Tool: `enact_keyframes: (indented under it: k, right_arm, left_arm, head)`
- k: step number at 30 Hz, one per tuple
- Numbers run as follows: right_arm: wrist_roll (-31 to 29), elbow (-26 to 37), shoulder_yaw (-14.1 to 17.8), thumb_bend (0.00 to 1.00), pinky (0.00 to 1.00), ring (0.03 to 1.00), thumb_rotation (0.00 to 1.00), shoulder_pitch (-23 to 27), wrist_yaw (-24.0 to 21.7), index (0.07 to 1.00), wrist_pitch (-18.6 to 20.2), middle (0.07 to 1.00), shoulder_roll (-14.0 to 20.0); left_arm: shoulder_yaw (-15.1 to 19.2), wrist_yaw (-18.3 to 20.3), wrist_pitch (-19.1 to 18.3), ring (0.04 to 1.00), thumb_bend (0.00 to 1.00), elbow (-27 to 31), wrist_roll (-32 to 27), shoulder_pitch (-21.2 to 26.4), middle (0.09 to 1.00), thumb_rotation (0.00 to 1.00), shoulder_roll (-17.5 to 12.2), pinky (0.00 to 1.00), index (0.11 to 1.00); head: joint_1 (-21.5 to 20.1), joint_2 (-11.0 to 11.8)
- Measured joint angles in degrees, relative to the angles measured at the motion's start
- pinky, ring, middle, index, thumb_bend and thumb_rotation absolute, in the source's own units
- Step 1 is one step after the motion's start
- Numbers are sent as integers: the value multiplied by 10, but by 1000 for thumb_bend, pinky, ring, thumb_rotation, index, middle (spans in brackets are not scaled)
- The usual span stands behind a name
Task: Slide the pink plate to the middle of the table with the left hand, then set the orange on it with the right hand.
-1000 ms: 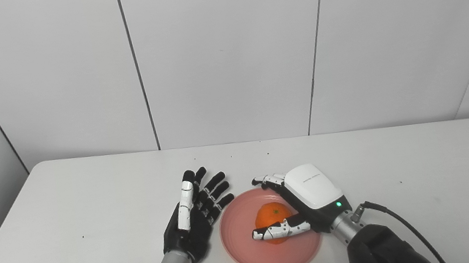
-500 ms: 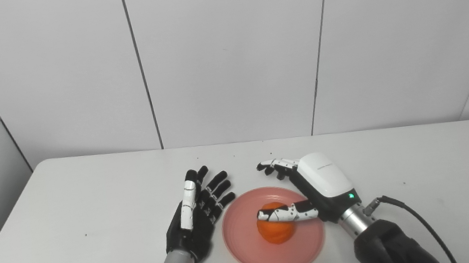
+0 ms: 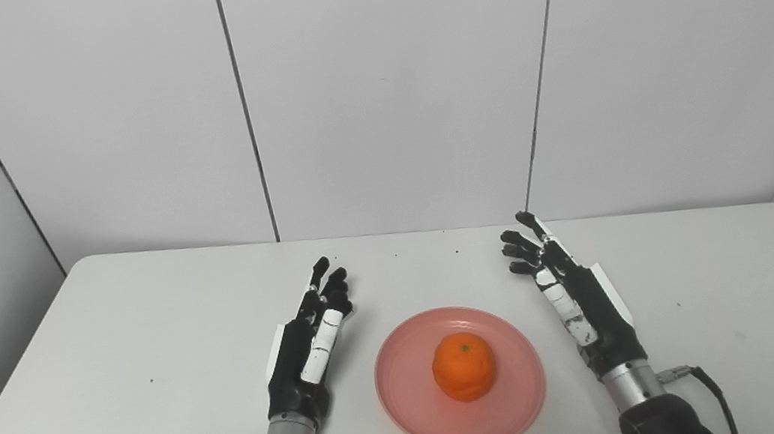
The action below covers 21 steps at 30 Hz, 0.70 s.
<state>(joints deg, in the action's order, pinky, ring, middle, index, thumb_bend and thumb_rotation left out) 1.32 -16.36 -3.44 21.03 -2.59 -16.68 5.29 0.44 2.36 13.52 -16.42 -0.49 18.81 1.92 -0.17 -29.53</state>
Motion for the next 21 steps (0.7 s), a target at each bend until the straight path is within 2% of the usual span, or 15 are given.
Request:
enact_keyframes:
  k: [1,4,6,9,11,15,21]
  right_arm:
    - [-5,-9,4,818,966,955,949,0,1,993,0,938,-4]
    - [-25,-33,25,818,997,993,916,-2,10,986,4,957,-26]
    - [-50,-39,45,837,1000,999,899,2,18,980,8,962,-40]
    - [-79,-69,68,846,1000,1000,940,21,24,998,11,970,-55]
    - [-84,-92,73,851,1000,1000,947,35,24,1000,11,968,-56]
    - [-73,-110,71,868,1000,1000,964,45,28,995,9,961,-56]
    - [-58,-125,71,886,1000,1000,970,51,38,997,5,970,-56]
  left_arm:
    - [-2,-18,16,992,805,-2,24,0,960,823,-2,993,913]
    - [-6,-58,41,999,815,-6,87,1,980,844,-4,1000,925]
    - [-5,-72,42,1000,808,-8,99,1,985,852,-4,1000,932]
    - [-2,-81,37,1000,800,-10,100,2,999,864,-5,1000,959]
    - [-1,-82,27,1000,803,-13,98,4,1000,873,-5,1000,966]
    - [2,-79,-22,1000,814,-12,82,6,1000,871,-6,1000,985]
    - [9,-37,-69,1000,820,-10,11,8,1000,820,-8,1000,1000]
  head:
    - [-2,-3]
    - [-3,-4]
    - [-1,-6]
    - [2,-11]
    - [1,-11]
    - [-1,-12]
    - [-1,-15]
